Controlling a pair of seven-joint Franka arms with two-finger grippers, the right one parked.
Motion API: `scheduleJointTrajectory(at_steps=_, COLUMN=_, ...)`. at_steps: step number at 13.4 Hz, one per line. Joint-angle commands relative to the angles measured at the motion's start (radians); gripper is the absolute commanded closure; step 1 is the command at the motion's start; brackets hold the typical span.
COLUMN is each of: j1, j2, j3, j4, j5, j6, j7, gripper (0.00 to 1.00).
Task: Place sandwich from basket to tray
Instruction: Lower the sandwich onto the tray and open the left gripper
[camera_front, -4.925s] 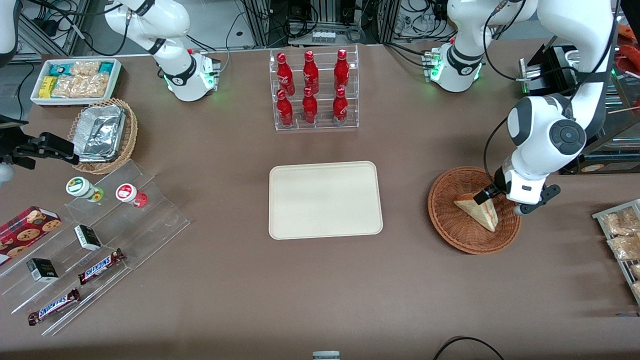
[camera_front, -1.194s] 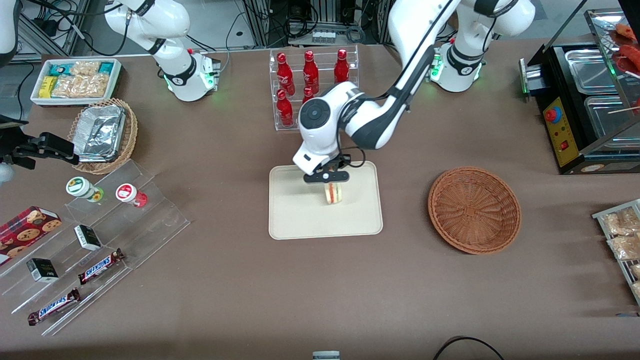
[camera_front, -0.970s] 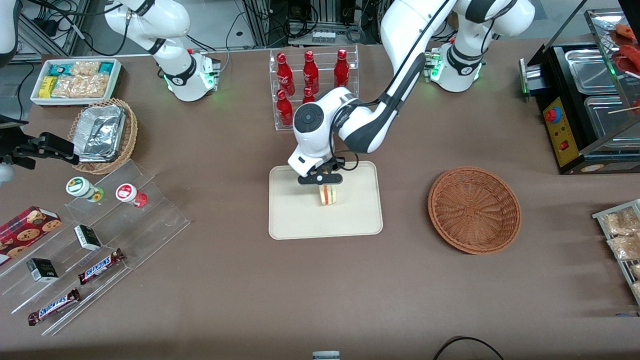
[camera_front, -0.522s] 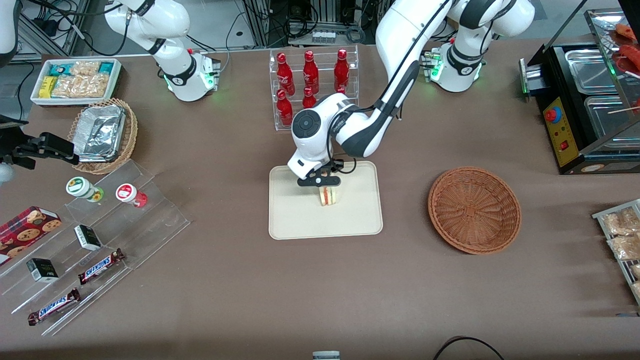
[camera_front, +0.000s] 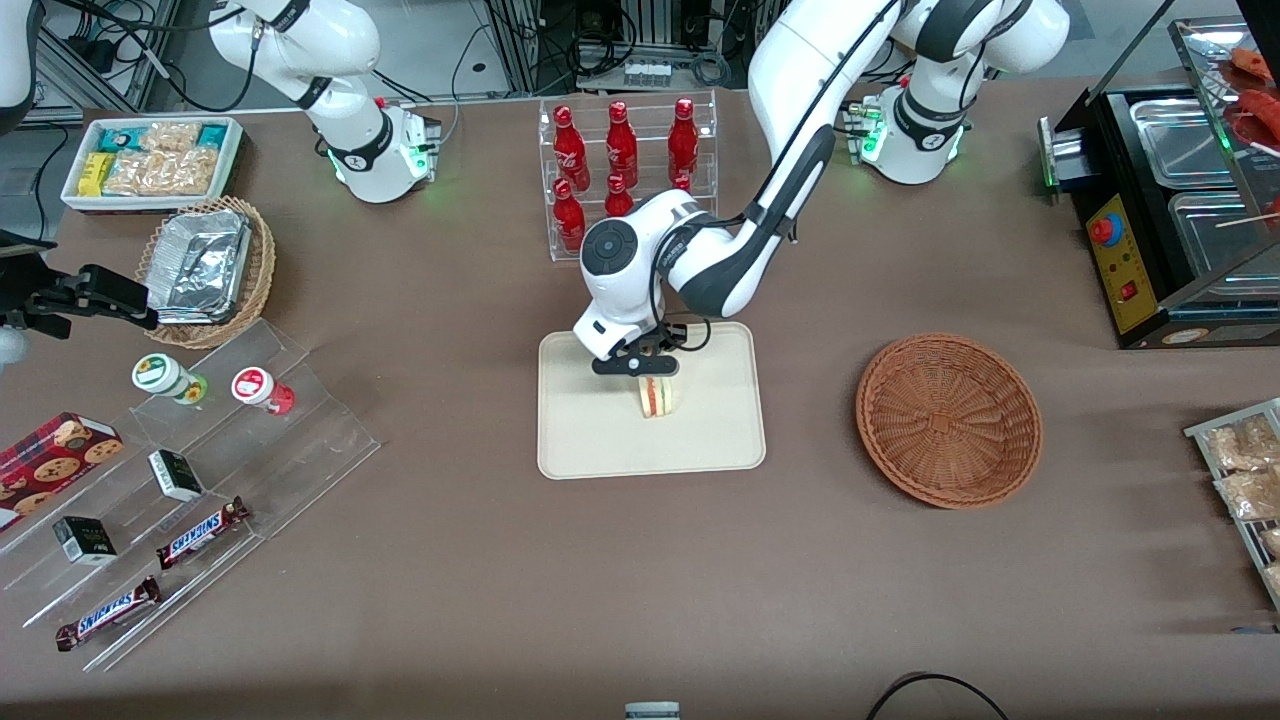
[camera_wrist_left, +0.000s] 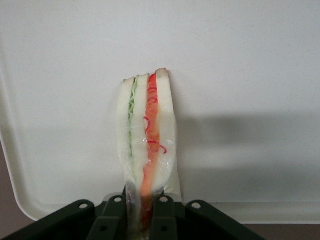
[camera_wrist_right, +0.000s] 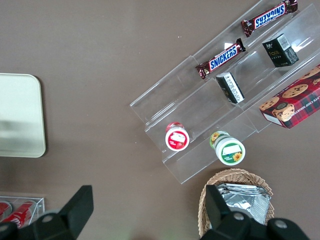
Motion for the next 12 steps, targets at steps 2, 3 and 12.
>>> scheduleJointTrajectory(at_steps=2, j1=-0.01, j2=0.005, j3=0.014, j4=0.037, j5=0.017, j6=0.005, j7=-0.018, gripper=0.0)
scheduleJointTrajectory(at_steps=3, j1=-0.007, j2=-0.009, j3=0.016, j4=0.052, j5=0.012, j6=-0.01, j7=-0.019, gripper=0.0)
scheduleJointTrajectory(at_steps=12, j1=0.154, j2=-0.341, j3=0.017, j4=0.049, j5=-0.044, j6=-0.355, j7=-0.065, gripper=0.0)
